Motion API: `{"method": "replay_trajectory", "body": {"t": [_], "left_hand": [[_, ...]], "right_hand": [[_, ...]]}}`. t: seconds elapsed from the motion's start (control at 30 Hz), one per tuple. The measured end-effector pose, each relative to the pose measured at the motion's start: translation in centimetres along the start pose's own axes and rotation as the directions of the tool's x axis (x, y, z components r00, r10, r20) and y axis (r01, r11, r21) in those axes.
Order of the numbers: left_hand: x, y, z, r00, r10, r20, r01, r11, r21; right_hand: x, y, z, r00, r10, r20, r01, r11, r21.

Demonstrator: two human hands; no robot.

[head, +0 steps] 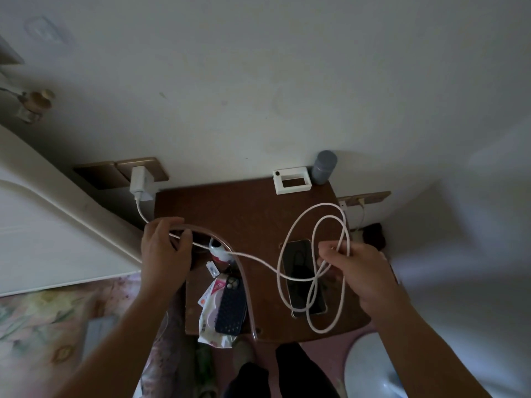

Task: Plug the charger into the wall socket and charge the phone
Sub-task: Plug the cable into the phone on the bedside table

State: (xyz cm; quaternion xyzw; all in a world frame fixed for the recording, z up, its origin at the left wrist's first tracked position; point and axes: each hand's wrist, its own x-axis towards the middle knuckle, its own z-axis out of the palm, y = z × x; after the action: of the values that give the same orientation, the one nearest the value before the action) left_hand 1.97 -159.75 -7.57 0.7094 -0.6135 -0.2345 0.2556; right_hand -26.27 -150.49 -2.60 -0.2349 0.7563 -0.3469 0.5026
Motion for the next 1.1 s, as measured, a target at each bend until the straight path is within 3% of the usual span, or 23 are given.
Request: {"method": "replay_trajectory", "body": {"t": [0.13,0.33,0.6,0.77,0.9,1.1], "left_hand": [[-0.7,0.1,0.0,1.0,0.017,0.01,-0.017,1.0,-0.024],[-1.5,0.1,0.0,0.999,0.024,0.047,-0.022,0.999,-0.036],[-2.2,0.1,0.4,0.998,0.029,0.064,-0.027,0.999,-0.032],[-2.8,-0.1,0.7,0.996,0.033,0.084,-0.03,0.999,-0.045],[-3.1,-0.1,0.8,0.994,0.038,0.099,-0.033,0.998,-0.053],[-3.8,0.0,0.9,0.995,0.03,0.094,-0.022,0.996,-0.083]], "right_hand": [[0.0,0.9,0.0,1.0,-0.016,-0.016,0.015,0.999,-0.051],[-0.4,1.7,0.3,0.988,0.117,0.097,-0.13,0.981,0.146],[-0.9,2.2,0.2,0.967,0.216,0.138,-0.24,0.951,0.194],[-1.3,2.4,0.1,0.94,0.239,0.242,-0.302,0.916,0.266],[-1.5,2.8,0.2,0.928,0.209,0.309,-0.288,0.929,0.235],[-1.9,3.5,0.3,0.963,0.127,0.237,-0.188,0.947,0.259]]}}
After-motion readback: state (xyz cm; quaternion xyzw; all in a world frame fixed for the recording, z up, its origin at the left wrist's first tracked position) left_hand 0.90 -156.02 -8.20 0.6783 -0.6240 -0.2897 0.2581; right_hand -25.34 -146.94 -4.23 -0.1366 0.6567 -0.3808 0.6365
